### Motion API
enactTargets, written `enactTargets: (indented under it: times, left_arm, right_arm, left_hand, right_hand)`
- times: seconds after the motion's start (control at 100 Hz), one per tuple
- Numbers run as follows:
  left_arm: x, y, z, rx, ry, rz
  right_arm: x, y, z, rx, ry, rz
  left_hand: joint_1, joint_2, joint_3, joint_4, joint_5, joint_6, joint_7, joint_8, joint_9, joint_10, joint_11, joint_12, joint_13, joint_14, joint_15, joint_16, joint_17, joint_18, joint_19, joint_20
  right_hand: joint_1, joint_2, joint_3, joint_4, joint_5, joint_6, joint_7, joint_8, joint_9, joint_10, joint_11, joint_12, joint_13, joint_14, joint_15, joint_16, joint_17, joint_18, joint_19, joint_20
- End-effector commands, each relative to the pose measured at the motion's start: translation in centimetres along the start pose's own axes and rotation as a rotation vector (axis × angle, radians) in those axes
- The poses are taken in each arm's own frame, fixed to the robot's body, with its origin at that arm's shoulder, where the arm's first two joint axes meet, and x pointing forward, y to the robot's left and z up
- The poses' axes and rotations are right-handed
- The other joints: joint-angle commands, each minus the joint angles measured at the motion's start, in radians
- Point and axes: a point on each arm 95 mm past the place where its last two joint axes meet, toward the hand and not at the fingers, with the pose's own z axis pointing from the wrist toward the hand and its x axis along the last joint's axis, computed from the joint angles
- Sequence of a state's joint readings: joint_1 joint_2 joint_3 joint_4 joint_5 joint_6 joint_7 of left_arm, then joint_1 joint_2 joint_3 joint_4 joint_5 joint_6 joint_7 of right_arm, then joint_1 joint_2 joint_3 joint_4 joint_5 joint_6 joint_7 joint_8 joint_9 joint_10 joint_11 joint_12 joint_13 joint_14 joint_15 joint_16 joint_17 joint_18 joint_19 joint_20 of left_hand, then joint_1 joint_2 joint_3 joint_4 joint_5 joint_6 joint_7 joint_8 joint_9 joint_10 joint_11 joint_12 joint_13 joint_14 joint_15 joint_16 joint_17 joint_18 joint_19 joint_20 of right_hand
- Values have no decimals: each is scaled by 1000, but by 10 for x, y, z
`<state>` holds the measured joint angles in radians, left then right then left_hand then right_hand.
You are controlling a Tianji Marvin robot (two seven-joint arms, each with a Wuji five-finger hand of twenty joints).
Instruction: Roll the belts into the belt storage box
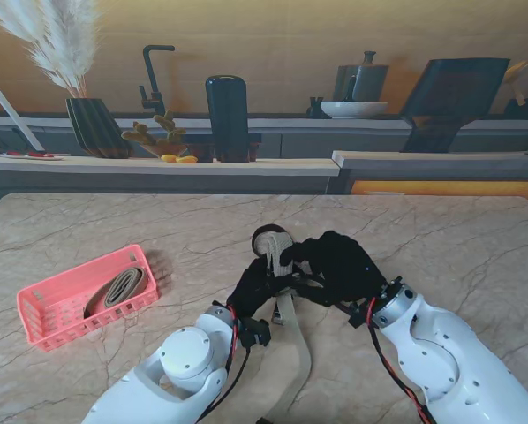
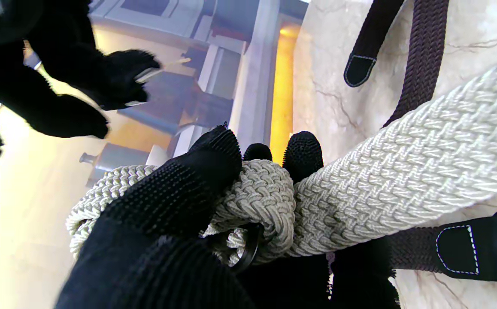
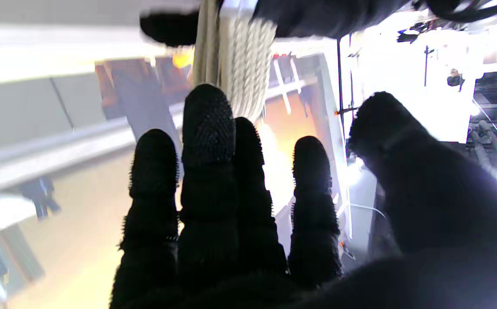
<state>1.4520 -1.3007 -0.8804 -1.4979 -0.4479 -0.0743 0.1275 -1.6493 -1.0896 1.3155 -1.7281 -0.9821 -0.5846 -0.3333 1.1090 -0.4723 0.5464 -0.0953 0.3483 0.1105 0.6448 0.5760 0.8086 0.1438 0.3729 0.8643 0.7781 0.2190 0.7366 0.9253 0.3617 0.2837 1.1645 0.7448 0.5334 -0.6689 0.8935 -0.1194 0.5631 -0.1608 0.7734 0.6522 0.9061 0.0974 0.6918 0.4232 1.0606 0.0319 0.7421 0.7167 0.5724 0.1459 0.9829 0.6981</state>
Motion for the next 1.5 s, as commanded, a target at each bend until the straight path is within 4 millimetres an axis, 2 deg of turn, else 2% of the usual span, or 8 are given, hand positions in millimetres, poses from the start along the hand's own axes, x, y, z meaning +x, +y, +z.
enactTargets:
  times: [0.0, 0.38, 0.48, 0.64, 1.02, 1.1, 1.3, 1.49]
  left_arm:
    - [-2, 1, -1, -31, -3, 15]
    - [-6, 4, -2, -153, 13, 171]
    - [-7, 4, -2, -183, 16, 225]
    - [-7, 6, -3, -226, 13, 230]
    - [-8, 7, -5, -276, 10, 224]
    - [-8, 7, -5, -280, 11, 223]
    - [-9, 7, -4, -274, 12, 220]
    - [-9, 7, -3, -239, 13, 226]
  right_arm:
    - [-4, 10, 4, -12, -9, -26]
    - [-33, 19, 4, 251, -115, 129]
    - [-39, 17, 4, 312, -119, 201]
    - [-45, 12, 5, 380, -98, 239]
    - [-48, -2, 17, 406, -18, 229]
    - [-48, -3, 19, 393, -9, 220]
    - [-46, -5, 22, 378, 1, 228]
    - [-46, -2, 19, 342, -30, 253]
  left_hand:
    - [141, 155, 74, 14, 0, -56, 22, 13, 15, -46, 51, 11, 16, -23, 66, 40, -4, -11, 49, 31]
    - [182, 249, -26, 15, -36, -76, 87, 92, -26, -35, 33, 0, -32, -13, 23, 30, -27, -14, 58, 69]
    - [182, 271, -25, 24, -55, -91, 132, 146, -42, -37, 38, -10, -38, -20, 19, 5, -29, -16, 54, 69]
    - [182, 277, -24, 29, -57, -95, 140, 171, -47, -36, 39, -18, -43, -17, 15, -11, -30, -16, 51, 68]
    - [182, 277, -29, 28, -40, -98, 131, 190, -41, -31, 35, -28, -45, -9, -3, -33, -34, -7, 31, 59]
    - [182, 276, -33, 25, -41, -98, 125, 192, -42, -31, 33, -29, -46, -9, -5, -38, -35, -7, 27, 57]
    - [163, 197, -71, 13, -34, -90, 92, 183, -12, -29, -21, -2, -39, 1, -21, 6, -34, -6, 23, 54]
    - [182, 251, -55, 14, -6, -89, 118, 198, 15, -27, 14, 22, 1, -15, 48, 3, 6, -8, 80, 71]
  right_hand:
    - [-9, 30, 0, 48, -43, 4, -55, -18, -61, -19, -25, -5, -50, -21, -40, -15, -12, -19, -31, 13]
    - [22, 1, -42, 29, -265, 135, -292, -101, -452, 84, -246, -86, -218, 32, -330, -151, -53, -9, -145, -34]
    - [48, -6, -39, 23, -303, 50, -308, -97, -488, 88, -263, -90, -226, 34, -352, -163, -54, -13, -153, -33]
    - [104, -12, -42, 24, -336, -213, -152, -46, -466, 63, -278, -89, -209, 20, -358, -162, -36, -25, -156, -21]
    - [154, -17, 14, 21, -85, -159, 85, 34, -250, 33, -194, -68, -79, -77, -354, -158, 73, -158, -103, -27]
    - [195, -35, 11, -57, -69, -151, 202, 81, -185, 12, -168, -67, -39, -101, -335, -123, 102, -194, -82, -36]
    - [225, -52, 25, -85, -44, -173, 362, 201, -137, -8, -144, -68, 6, -113, -328, -43, 129, -218, -49, -29]
    - [34, -38, -9, 10, -177, -68, -69, -29, -254, 20, -210, -89, -74, -56, -330, -83, 46, -93, -96, -15]
